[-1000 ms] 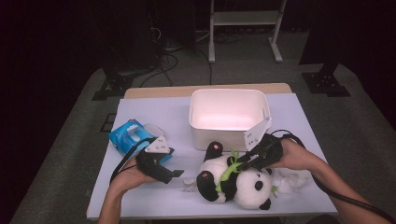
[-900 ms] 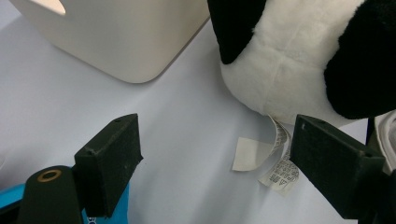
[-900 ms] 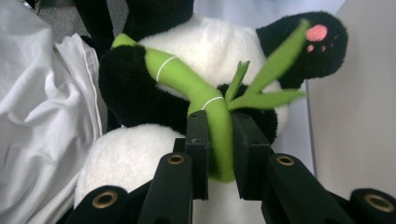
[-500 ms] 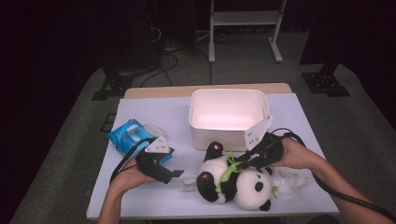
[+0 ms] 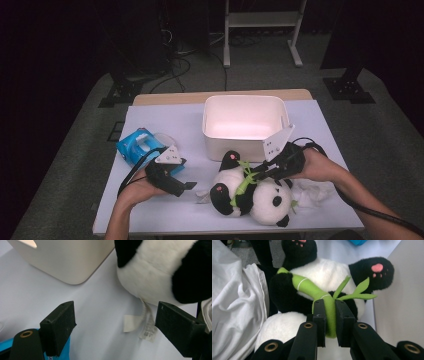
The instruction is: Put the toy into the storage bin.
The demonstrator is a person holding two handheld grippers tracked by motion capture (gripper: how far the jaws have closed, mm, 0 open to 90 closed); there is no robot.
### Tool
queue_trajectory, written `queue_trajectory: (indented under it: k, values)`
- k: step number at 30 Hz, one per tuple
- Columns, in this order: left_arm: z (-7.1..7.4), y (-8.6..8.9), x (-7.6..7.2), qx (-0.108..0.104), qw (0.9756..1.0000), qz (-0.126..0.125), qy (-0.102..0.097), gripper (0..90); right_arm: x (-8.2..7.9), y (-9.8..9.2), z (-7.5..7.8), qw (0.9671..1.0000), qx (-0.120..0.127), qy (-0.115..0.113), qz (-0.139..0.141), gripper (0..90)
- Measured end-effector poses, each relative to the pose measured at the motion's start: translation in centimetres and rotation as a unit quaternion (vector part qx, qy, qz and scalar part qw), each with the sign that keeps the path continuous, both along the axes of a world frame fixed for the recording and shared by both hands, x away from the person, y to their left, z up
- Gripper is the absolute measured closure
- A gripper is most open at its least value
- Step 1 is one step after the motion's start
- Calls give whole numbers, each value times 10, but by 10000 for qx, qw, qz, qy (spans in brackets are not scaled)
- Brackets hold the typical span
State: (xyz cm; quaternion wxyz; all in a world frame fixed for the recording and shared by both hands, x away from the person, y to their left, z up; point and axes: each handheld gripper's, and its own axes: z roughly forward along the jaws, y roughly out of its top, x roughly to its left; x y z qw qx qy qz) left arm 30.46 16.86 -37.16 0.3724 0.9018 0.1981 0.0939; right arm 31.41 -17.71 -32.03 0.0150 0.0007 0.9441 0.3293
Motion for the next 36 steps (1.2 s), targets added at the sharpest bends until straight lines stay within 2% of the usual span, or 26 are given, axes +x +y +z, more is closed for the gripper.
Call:
queue_trajectory:
  k: [11,19,36]
  values:
    - [0,4,1,-38,10000,53,10,152,-5,1,24,9998,-141,-90,70,798]
    - [1,6,1,-69,9999,73,2,152,-10,4,53,9995,-198,-153,177,797]
    - [4,14,1,-162,9997,195,-24,152,-9,12,104,9979,-314,-561,121,797]
